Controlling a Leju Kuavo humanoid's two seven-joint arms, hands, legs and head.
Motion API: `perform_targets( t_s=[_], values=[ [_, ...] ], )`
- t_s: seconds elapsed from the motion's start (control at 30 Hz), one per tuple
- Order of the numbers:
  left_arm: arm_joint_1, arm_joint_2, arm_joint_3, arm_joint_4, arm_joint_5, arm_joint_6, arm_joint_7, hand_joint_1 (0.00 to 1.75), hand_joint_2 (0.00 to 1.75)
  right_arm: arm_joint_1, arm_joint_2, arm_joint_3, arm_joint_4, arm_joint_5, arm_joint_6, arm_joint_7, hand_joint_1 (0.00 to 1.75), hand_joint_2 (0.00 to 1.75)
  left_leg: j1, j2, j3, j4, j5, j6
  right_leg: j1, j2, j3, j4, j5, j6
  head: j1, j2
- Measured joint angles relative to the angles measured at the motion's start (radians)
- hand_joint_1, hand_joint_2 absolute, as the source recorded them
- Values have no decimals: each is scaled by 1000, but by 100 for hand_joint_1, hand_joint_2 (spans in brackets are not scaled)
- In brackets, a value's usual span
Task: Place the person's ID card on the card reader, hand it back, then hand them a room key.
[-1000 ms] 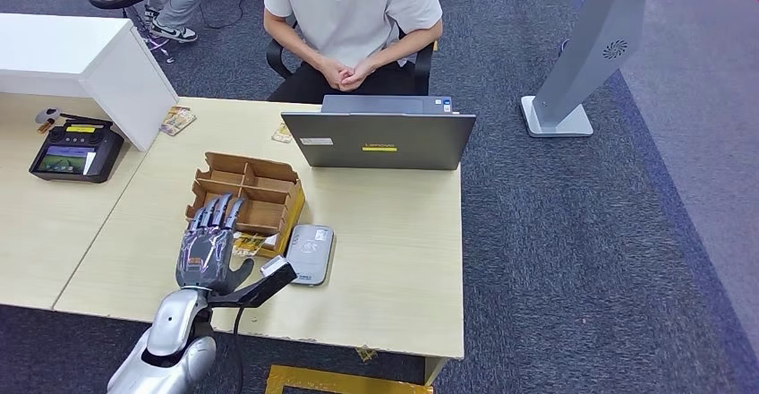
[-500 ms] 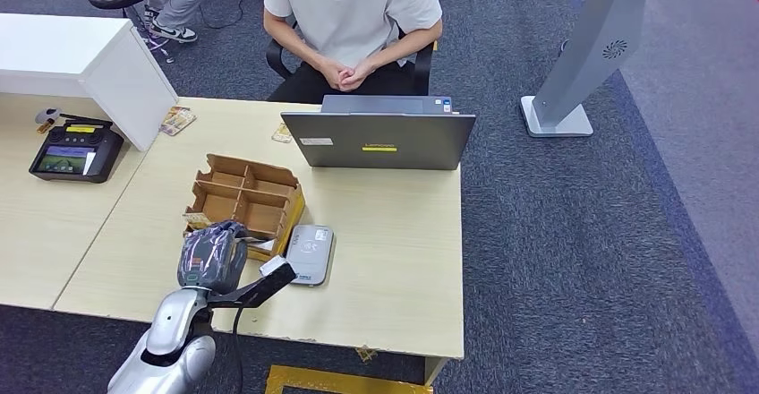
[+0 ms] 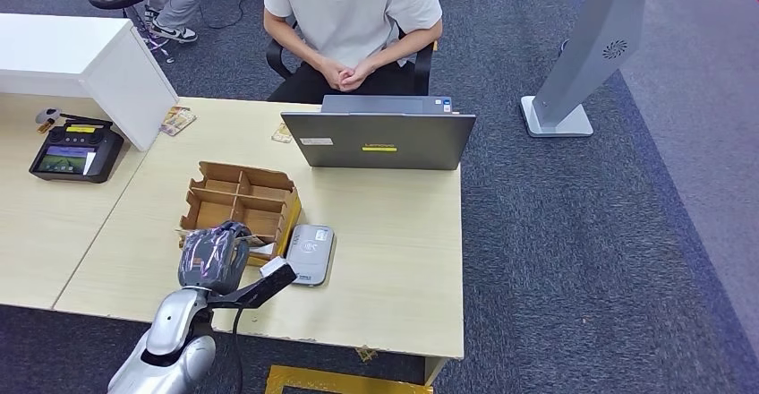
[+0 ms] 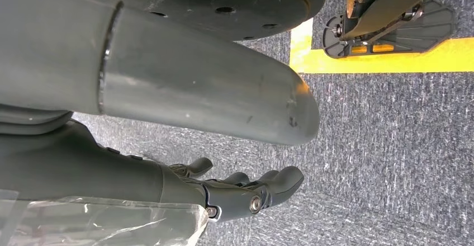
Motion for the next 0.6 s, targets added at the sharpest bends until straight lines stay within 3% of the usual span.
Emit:
perform_targets(
  t_s=[0.6],
  values=[
    [1,9,0,-19,-47,74,15,175,175,0,0,1,0,-24,-1,-4,0,0,0,0,0,0,0,0,0,0,0,0,0,0,0,0]
  ],
)
